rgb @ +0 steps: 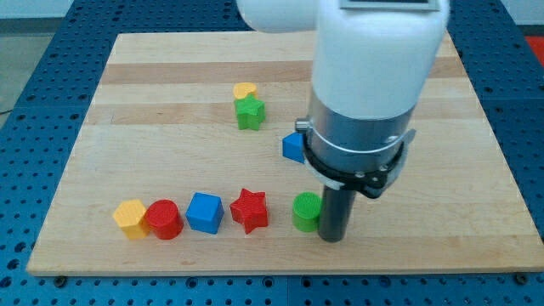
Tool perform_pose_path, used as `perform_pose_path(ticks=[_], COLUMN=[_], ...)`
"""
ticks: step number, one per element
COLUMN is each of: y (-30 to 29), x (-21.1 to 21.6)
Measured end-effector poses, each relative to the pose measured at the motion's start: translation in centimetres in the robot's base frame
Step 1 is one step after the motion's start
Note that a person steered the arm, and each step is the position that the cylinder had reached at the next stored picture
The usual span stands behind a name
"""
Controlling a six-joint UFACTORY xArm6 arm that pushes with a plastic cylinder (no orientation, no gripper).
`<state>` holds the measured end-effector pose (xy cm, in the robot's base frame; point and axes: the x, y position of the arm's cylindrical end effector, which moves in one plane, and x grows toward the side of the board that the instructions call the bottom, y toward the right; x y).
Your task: Push the green circle into the red star
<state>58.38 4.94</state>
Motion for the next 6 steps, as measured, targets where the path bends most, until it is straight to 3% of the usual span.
perform_pose_path(ticks=[2, 6], y=[5.2, -3.5], x=[-1.4, -2.5])
